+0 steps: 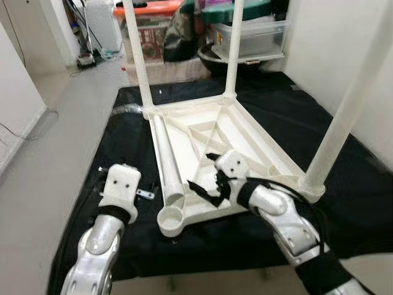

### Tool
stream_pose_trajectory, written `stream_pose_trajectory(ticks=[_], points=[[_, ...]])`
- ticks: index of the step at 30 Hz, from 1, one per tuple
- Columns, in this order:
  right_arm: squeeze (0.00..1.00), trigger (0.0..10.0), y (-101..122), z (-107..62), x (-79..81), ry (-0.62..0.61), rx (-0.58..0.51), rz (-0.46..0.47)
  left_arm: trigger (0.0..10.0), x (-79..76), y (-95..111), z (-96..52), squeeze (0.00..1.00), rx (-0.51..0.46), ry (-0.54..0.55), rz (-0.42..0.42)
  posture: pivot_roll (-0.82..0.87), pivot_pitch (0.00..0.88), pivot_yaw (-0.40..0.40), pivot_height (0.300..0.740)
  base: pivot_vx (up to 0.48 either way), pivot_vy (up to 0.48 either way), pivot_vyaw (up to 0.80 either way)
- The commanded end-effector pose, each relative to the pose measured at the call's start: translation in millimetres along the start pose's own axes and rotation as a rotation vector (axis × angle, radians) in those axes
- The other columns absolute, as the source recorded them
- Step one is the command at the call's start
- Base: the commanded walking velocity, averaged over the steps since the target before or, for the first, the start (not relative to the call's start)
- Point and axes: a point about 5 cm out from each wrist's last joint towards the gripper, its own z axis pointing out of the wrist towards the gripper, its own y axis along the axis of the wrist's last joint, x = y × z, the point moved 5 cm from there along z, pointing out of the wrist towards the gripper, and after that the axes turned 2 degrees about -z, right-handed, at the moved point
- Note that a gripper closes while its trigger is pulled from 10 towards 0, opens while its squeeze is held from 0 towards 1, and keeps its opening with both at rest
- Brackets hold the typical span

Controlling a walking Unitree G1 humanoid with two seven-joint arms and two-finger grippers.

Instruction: Building children table

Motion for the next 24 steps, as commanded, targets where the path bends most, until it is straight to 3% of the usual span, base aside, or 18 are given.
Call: stream_pose_trajectory(ticks=[1, 2, 7, 11, 13, 21, 24], points=[[0.00, 10.0, 2.9, 4.1, 3.3, 0.010, -0.007, 0.009, 10.0, 7.4, -3.3, -2.6, 0.00, 0.014, 0.029, 0.007, 0.08, 0.000, -0.054, 0.740, 0.000, 0.469, 0.80], [0.00, 10.0, 2.5, 6.4, 3.2, -0.008, -0.006, 0.044, 10.0, 13.9, -5.6, -9.6, 0.00, 0.023, 0.067, -0.001, 0.10, 0.000, -0.081, 0.740, 0.000, 0.469, 0.00], [0.00, 10.0, 0.6, 6.7, 2.9, -0.011, 0.001, 0.066, 10.0, 18.7, -4.1, -13.9, 0.00, 0.010, 0.099, -0.020, 0.11, 0.000, -0.087, 0.740, 0.000, 0.457, 0.00], [0.00, 10.0, -5.1, 7.1, 2.8, -0.004, 0.024, 0.039, 10.0, 20.7, -5.3, -16.9, 0.00, 0.020, 0.106, 0.003, 0.12, 0.000, -0.095, 0.740, 0.000, 0.000, 0.00], [0.00, 10.0, -9.4, 5.1, 0.9, -0.004, 0.047, -0.012, 10.0, 21.3, -6.7, -17.8, 0.00, 0.024, 0.106, 0.015, 0.12, 0.000, -0.095, 0.740, 0.000, 0.000, 0.00], [0.00, 10.0, -15.3, -1.8, -4.8, 0.023, 0.073, -0.071, 10.0, 19.2, -9.7, -17.5, 0.00, 0.032, 0.098, 0.017, 0.12, 0.000, -0.093, 0.740, 0.000, 0.000, 0.00], [0.00, 10.0, -24.3, -7.2, -10.2, 0.052, 0.108, -0.192, 10.0, 17.0, -11.6, -16.2, 0.00, 0.036, 0.090, 0.018, 0.11, 0.000, -0.089, 0.740, 0.000, 0.000, 0.00]])
